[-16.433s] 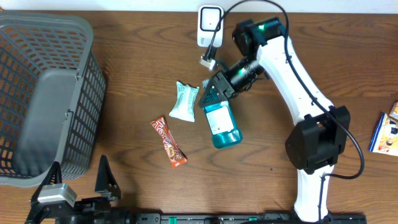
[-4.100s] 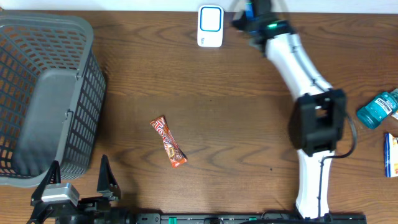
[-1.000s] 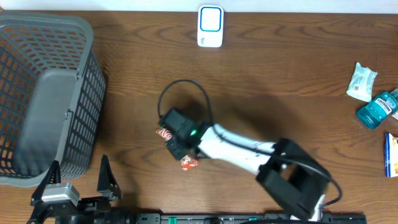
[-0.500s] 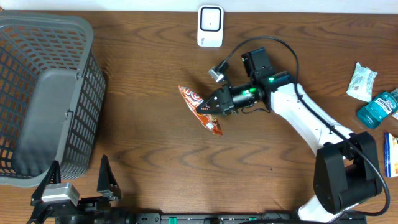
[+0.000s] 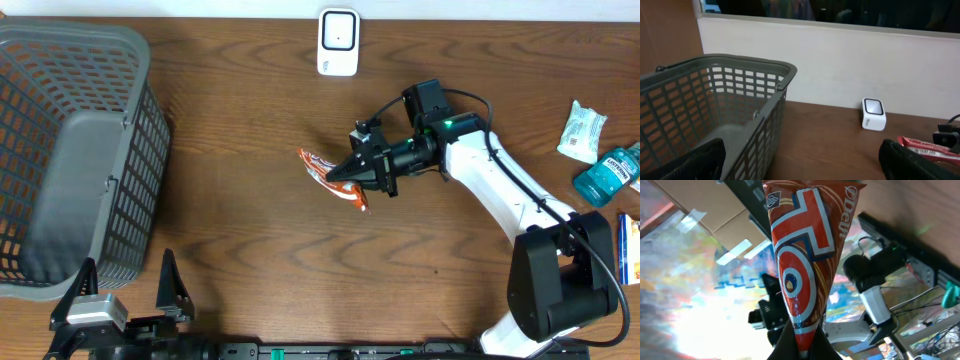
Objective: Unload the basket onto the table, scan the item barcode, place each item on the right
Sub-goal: 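Lift and rotate the TOP bar, adjusting its grip with the right gripper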
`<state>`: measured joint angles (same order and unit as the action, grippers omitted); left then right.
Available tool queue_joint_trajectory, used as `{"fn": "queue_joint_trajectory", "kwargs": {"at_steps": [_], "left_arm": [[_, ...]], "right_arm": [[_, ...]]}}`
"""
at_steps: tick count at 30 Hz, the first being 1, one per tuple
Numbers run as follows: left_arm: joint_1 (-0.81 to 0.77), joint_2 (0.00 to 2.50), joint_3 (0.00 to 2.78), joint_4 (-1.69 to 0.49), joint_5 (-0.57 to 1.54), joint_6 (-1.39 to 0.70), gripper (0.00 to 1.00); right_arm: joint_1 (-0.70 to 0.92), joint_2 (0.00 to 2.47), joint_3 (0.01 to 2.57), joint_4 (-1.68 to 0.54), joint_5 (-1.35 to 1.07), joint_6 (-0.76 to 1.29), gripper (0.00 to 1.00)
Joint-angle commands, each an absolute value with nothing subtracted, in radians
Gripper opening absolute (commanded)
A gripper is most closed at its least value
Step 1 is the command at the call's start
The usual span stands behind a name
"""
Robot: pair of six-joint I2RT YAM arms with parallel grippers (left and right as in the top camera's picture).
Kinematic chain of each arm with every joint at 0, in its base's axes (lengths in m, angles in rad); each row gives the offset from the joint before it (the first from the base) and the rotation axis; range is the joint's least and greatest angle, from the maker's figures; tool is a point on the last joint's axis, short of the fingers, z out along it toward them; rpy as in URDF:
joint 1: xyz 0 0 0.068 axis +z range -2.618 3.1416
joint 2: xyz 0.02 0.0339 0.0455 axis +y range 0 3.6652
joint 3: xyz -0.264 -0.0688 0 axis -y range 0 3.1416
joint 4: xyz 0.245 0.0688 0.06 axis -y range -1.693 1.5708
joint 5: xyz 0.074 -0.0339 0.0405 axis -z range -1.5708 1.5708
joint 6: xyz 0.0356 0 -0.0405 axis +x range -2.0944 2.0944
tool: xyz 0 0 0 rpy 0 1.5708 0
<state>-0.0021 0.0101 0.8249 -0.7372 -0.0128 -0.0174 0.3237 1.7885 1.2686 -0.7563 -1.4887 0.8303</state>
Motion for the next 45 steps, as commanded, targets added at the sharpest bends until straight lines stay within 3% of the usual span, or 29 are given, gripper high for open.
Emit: {"fn": "queue_joint_trajectory", "kwargs": {"at_steps": [1, 9, 13, 20, 22, 25, 27, 29, 35, 37, 39, 40, 41, 43, 45], "left_arm": [[-0.007, 0.003, 0.822, -0.735, -0.011, 0.003, 0.98], [-0.007, 0.003, 0.822, -0.733, -0.011, 0.003, 0.98], [-0.007, 0.003, 0.822, -0.736, -0.011, 0.003, 0.98], [-0.007, 0.003, 0.822, -0.740, -0.011, 0.003, 0.98], [-0.007, 0.003, 0.822, -0.740, -0.011, 0.003, 0.98], [-0.007, 0.003, 0.822, -0.740, -0.011, 0.003, 0.98], [-0.007, 0.003, 0.822, -0.740, -0.011, 0.003, 0.98], [-0.007, 0.003, 0.822, -0.740, -0.011, 0.003, 0.98], [-0.007, 0.003, 0.822, -0.739, -0.011, 0.003, 0.98], [-0.007, 0.003, 0.822, -0.739, -0.011, 0.003, 0.98], [-0.007, 0.003, 0.822, -0.739, -0.011, 0.003, 0.98], [-0.007, 0.003, 0.822, -0.739, -0.011, 0.003, 0.98], [-0.007, 0.003, 0.822, -0.739, -0.011, 0.003, 0.98], [-0.007, 0.003, 0.822, -0.739, -0.011, 0.003, 0.98], [-0.007, 0.003, 0.822, -0.738, -0.011, 0.003, 0.98]], "right_arm": [[0.307, 1.780, 1.278, -0.759, -1.562, 0.801, 0.01], [0.291, 1.780, 1.278, -0.760, -1.562, 0.575, 0.01], [0.276, 1.780, 1.275, -0.855, -1.562, 0.694, 0.01], [0.243, 1.780, 1.275, -0.832, -1.546, 0.595, 0.02], [0.234, 1.780, 1.275, -0.755, -1.415, 0.514, 0.02], [0.253, 1.781, 1.275, -0.734, -0.850, 0.373, 0.02], [0.294, 1.781, 1.261, -0.745, -0.469, 0.421, 0.07], [0.339, 1.782, 1.243, -0.740, -0.255, 0.483, 0.16], [0.475, 1.800, 1.216, -0.652, -0.075, 0.523, 0.26], [0.505, 1.797, 1.219, -0.642, -0.023, 0.523, 0.36], [0.523, 1.795, 1.227, -0.643, 0.010, 0.523, 0.51], [0.525, 1.795, 1.229, -0.642, 0.026, 0.523, 0.49], [0.522, 1.795, 1.230, -0.639, 0.060, 0.526, 0.26], [0.511, 1.795, 1.230, -0.637, 0.094, 0.551, 0.06], [0.493, 1.797, 1.230, -0.621, 0.102, 0.564, 0.01]]}}
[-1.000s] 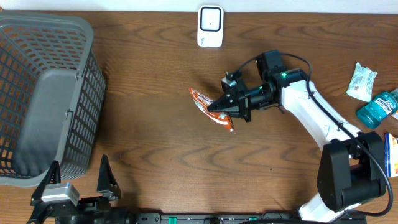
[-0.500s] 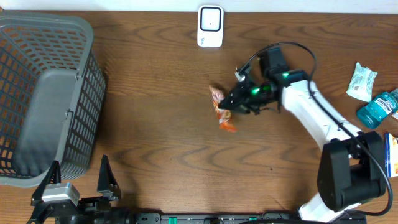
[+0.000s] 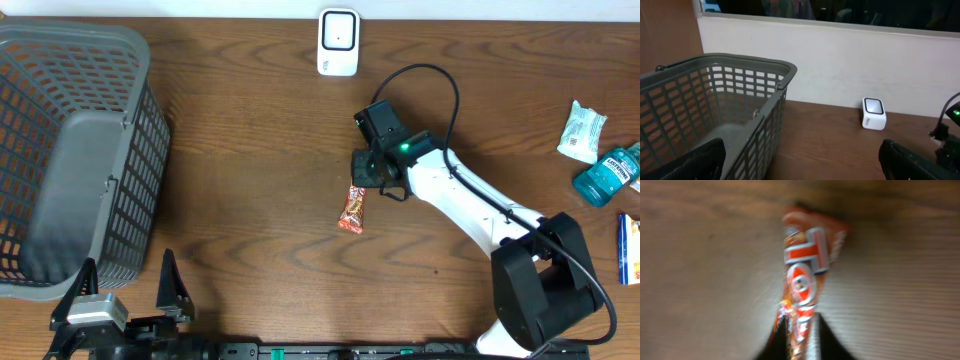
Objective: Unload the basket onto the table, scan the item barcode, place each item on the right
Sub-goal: 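Lift and rotate the TOP bar, adjusting its grip with the right gripper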
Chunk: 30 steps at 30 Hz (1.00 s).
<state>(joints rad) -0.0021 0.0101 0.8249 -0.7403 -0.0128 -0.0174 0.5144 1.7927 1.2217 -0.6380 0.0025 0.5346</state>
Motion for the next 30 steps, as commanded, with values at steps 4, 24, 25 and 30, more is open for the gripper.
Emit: {"fn": "queue_joint_trajectory", "kwargs": {"at_steps": [4, 24, 25, 30], "left_arm": [[-0.007, 0.003, 0.822, -0.736, -0.011, 0.003, 0.98], [-0.007, 0.003, 0.822, -0.736, -0.011, 0.003, 0.98], [-0.007, 0.003, 0.822, -0.736, -0.011, 0.003, 0.98], [-0.007, 0.003, 0.822, -0.736, -0.011, 0.003, 0.98]], "right_arm": [[0.482, 1.816, 1.230, -0.586, 0.083, 0.564, 0.01], [0.470, 1.844, 1.276, -0.635, -0.059, 0.499, 0.01], [0.470, 1.833, 1.276, -0.641, -0.059, 0.499, 0.01], [0.501, 1.787, 1.265, -0.673, -0.058, 0.500, 0.01]]}}
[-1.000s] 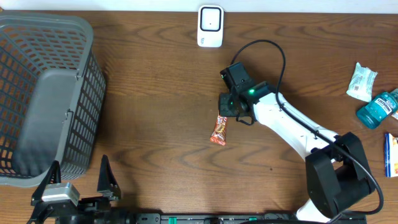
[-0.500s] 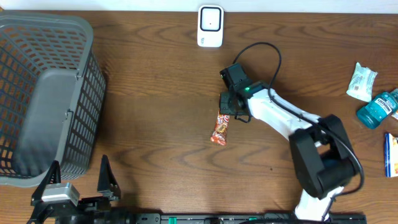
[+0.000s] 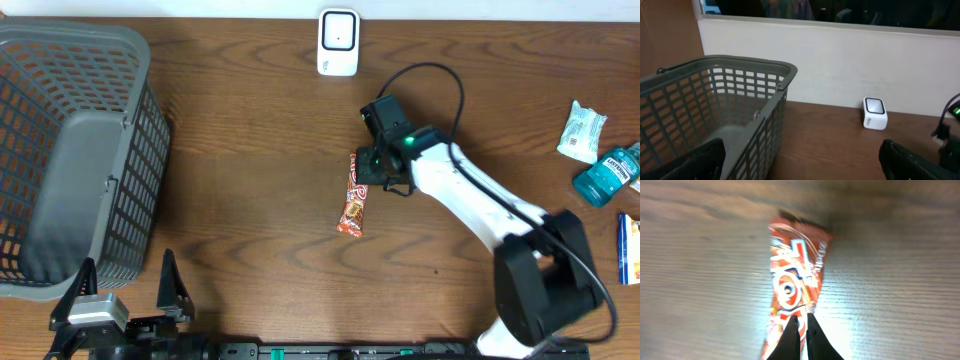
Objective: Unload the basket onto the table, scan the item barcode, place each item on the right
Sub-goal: 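Lift and rotate the TOP bar, adjusting its grip with the right gripper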
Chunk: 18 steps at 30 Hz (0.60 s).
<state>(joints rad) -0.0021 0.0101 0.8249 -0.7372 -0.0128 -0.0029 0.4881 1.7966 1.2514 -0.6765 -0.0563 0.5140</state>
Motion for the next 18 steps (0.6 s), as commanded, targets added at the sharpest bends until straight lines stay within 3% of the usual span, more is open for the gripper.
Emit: {"fn": "queue_joint_trajectory", "kwargs": {"at_steps": [1, 7, 13, 14, 15, 16, 17, 18], "left_arm": [[-0.007, 0.003, 0.822, -0.736, -0.011, 0.003, 0.98], [-0.007, 0.003, 0.822, -0.736, -0.011, 0.003, 0.98], [-0.007, 0.003, 0.822, -0.736, -0.011, 0.003, 0.98], [-0.007, 0.003, 0.822, -0.736, -0.011, 0.003, 0.98], [-0.007, 0.003, 0.822, -0.735, -0.011, 0.003, 0.98], [-0.007, 0.003, 0.822, -0.735, -0.011, 0.003, 0.98], [-0.007, 0.003, 0.822, -0.735, -0.011, 0.003, 0.98], [-0.007, 0.003, 0.822, -0.736, -0.011, 0.003, 0.98]], "right_arm": [[0.508, 1.794, 1.259, -0.669, -0.059, 0.501, 0.01], [0.567, 2.009, 1.246, -0.632, -0.059, 0.571, 0.01], [0.544, 1.836, 1.347, -0.837, -0.060, 0.481, 0.01], [0.546, 1.765, 1.348, -0.924, -0.060, 0.482, 0.43], [0.551, 1.744, 1.347, -0.961, -0.058, 0.491, 0.69], [0.567, 1.751, 1.330, -0.976, -0.051, 0.562, 0.87], [0.575, 1.760, 1.319, -0.965, -0.036, 0.596, 0.96], [0.594, 1.795, 1.303, -0.928, 0.036, 0.643, 0.99]]}}
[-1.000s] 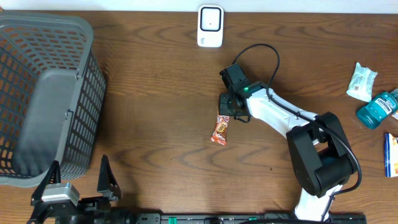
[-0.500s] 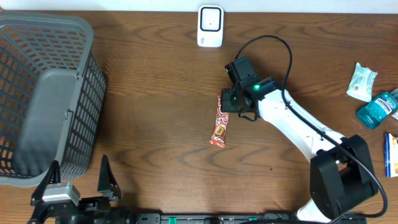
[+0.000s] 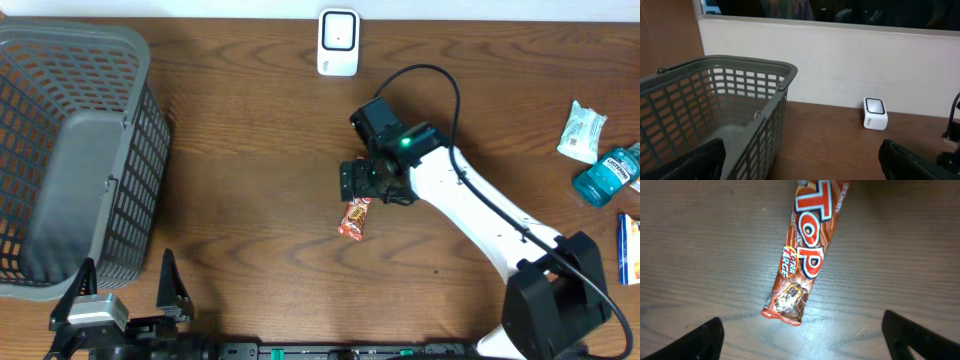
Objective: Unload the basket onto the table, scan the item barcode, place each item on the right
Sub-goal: 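Lift and rotate the TOP bar, adjusting its grip with the right gripper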
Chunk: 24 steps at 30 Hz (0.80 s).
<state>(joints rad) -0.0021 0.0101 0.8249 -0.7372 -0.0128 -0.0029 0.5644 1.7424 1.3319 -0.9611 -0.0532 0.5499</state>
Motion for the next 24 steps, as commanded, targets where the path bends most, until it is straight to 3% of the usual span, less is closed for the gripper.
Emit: {"fn": "queue_joint_trajectory", "kwargs": {"at_steps": [1, 3, 8, 9, 12, 16, 18, 19, 22, 24], "left_arm": [[-0.007, 0.003, 0.822, -0.735, -0.011, 0.003, 0.98], [-0.007, 0.003, 0.822, -0.736, -0.011, 0.003, 0.98], [-0.007, 0.003, 0.822, -0.736, -0.011, 0.003, 0.98], [-0.007, 0.003, 0.822, -0.736, -0.011, 0.003, 0.98], [-0.007, 0.003, 0.822, -0.735, -0.011, 0.003, 0.98], [-0.007, 0.003, 0.822, -0.732, -0.011, 0.003, 0.98], [-0.007, 0.003, 0.822, -0.732, -0.011, 0.003, 0.98], [-0.007, 0.003, 0.822, -0.731, -0.011, 0.002, 0.98], [-0.007, 0.003, 0.822, -0.729, -0.011, 0.003, 0.98], [-0.007, 0.003, 0.822, -0.729, -0.011, 0.002, 0.98]], "right_arm": [[0.610, 1.839, 1.301, -0.892, 0.078, 0.652, 0.98], [0.633, 1.934, 1.301, -0.827, 0.094, 0.651, 0.88], [0.655, 2.065, 1.306, -0.798, 0.188, 0.679, 0.74], [0.659, 2.099, 1.307, -0.829, 0.192, 0.676, 0.64], [0.643, 2.130, 1.307, -0.865, 0.047, 0.522, 0.03], [0.556, 2.111, 1.321, -0.879, -0.486, 0.231, 0.01], [0.477, 2.081, 1.327, -0.896, -0.965, -0.111, 0.01], [0.353, 2.078, 1.326, -1.012, -1.260, -0.298, 0.01], [0.302, 2.078, 1.327, -1.059, -1.562, -0.401, 0.01], [0.303, 2.078, 1.327, -1.068, -1.562, -0.276, 0.01]]}}
